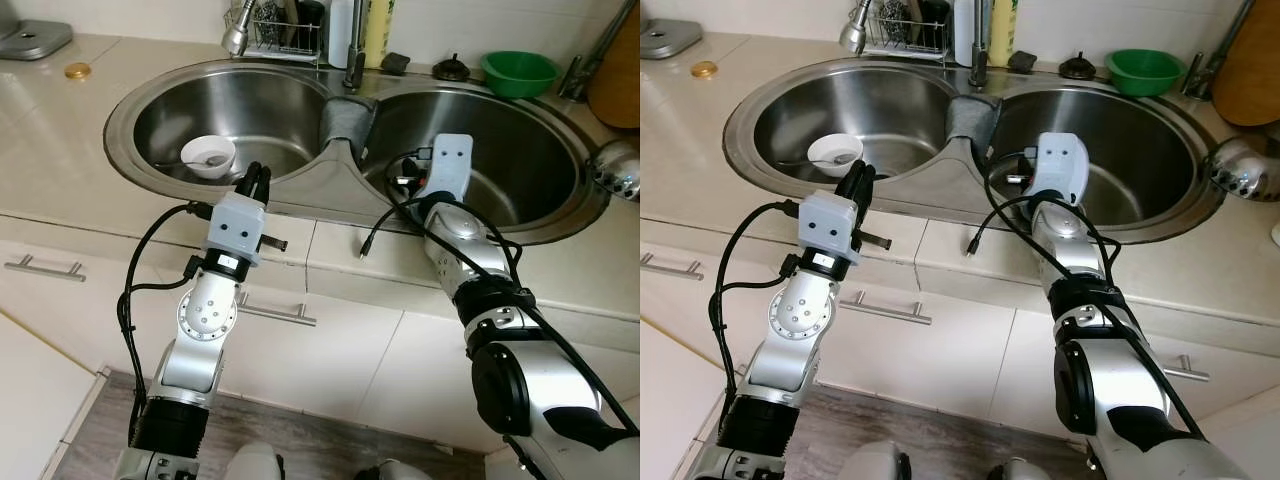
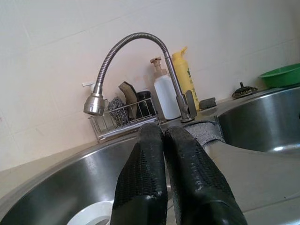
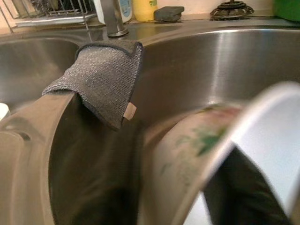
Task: Kitchen organization
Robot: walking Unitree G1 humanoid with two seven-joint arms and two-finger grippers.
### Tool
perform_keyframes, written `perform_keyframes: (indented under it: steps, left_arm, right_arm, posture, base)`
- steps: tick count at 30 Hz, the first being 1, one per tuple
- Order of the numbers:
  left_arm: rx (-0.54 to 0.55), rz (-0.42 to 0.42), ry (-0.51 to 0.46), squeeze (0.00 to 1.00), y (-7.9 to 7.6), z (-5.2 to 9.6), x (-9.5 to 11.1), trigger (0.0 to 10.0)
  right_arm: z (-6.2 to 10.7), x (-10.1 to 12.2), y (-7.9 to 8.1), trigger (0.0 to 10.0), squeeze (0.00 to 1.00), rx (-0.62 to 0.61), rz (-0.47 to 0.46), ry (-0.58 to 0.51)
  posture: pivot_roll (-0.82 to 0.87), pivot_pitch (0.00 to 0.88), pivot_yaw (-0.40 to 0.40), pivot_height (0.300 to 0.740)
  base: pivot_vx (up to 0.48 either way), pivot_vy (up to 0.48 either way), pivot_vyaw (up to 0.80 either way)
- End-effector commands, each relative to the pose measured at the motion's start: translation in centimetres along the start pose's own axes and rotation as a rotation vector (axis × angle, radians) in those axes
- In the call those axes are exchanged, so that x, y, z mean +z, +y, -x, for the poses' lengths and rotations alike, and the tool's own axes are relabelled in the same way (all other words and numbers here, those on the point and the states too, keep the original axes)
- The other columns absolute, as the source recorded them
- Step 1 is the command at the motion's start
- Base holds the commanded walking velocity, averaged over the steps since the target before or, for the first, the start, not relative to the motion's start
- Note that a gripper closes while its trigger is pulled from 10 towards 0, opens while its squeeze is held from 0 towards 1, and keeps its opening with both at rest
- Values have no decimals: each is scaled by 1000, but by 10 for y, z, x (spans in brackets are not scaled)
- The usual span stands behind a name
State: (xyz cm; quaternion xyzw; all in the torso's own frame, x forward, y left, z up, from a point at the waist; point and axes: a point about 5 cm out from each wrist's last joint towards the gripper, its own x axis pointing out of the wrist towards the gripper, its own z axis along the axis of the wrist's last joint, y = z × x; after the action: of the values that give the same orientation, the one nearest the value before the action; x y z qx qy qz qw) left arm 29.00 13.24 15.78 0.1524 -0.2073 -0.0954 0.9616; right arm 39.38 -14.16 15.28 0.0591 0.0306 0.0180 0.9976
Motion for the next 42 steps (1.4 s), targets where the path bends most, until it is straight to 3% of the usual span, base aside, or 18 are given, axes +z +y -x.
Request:
perform_keyframes:
  steps: [1, 12, 17, 22, 23, 24, 25, 26, 27, 30, 35, 36, 39, 40, 42]
  left_arm:
    - [-8, -3, 11, 0, -1, 0, -1, 10000]
    - [-12, -1, 19, 0, -3, 2, -3, 10000]
    - [-14, -1, 27, 0, -3, 4, -4, 10000]
    - [-15, 0, 31, 0, -4, 4, -4, 10000]
    - [-15, -1, 33, 0, -3, 4, -5, 10000]
    - [-15, -1, 33, 0, -3, 4, -5, 10000]
    - [-15, -2, 35, 0, -3, 4, -5, 10000]
    - [-15, -2, 35, 0, -3, 4, -5, 10000]
    - [-15, -4, 38, 0, -3, 4, -6, 10000]
    - [-16, -7, 42, 0, -2, 4, -7, 10000]
    - [-20, -8, 43, 0, -3, 2, -7, 10000]
    - [-20, -8, 43, 0, -3, 2, -7, 10000]
    - [-16, -11, 42, 0, -2, 1, -7, 10000]
    - [-15, -11, 42, 0, -2, 1, -7, 10000]
    - [-12, -13, 43, 0, -1, 1, -7, 10000]
  right_arm:
    - [1, -5, -5, 10000, 1000, -3, -22, 14]
    - [6, -14, -5, 10000, 1000, 29, -4, 10]
    - [9, -37, -8, 10000, 1000, 20, -34, 195]
    - [14, -51, -16, 10000, 1000, -25, 2, 272]
    - [16, -54, -18, 10000, 325, -35, 16, 289]
    - [16, -54, -18, 10000, 325, -35, 16, 289]
    - [17, -56, -20, 10000, 78, -44, 30, 308]
    - [17, -56, -20, 10000, 78, -44, 30, 308]
    - [18, -58, -22, 10000, 0, -52, 40, 327]
    - [23, -67, -26, 10000, 0, -62, 104, 415]
    - [27, -77, -28, 10000, 0, -92, 130, 482]
    - [27, -76, -28, 10000, 0, -105, 96, 469]
    - [21, -58, -30, 10000, 0, -157, -147, 341]
    - [20, -55, -31, 10000, 0, -162, -179, 321]
    - [19, -48, -33, 10000, 0, -173, -140, 294]
  posture:
    - [200, 0, -29, 740]
    - [199, 0, -29, 740]
    - [195, 0, -29, 740]
    - [193, 0, -30, 740]
    - [191, 0, -29, 740]
    - [191, 0, -29, 740]
    - [189, 0, -28, 740]
    - [189, 0, -28, 740]
    - [188, 0, -28, 740]
    - [183, 0, -25, 740]
    - [181, 0, -24, 740]
    - [181, 0, -24, 740]
    - [185, 0, -27, 740]
    - [185, 0, -27, 740]
    - [186, 0, -26, 740]
  base:
    - [0, 0, 0]
    - [0, 0, 0]
    - [0, 0, 0]
    - [0, 0, 0]
    - [0, 0, 0]
    - [0, 0, 0]
    - [0, 0, 0]
    - [0, 0, 0]
    - [0, 0, 0]
    - [0, 0, 0]
    - [0, 0, 0]
    - [0, 0, 0]
    - [0, 0, 0]
    - [0, 0, 0]
    - [0, 0, 0]
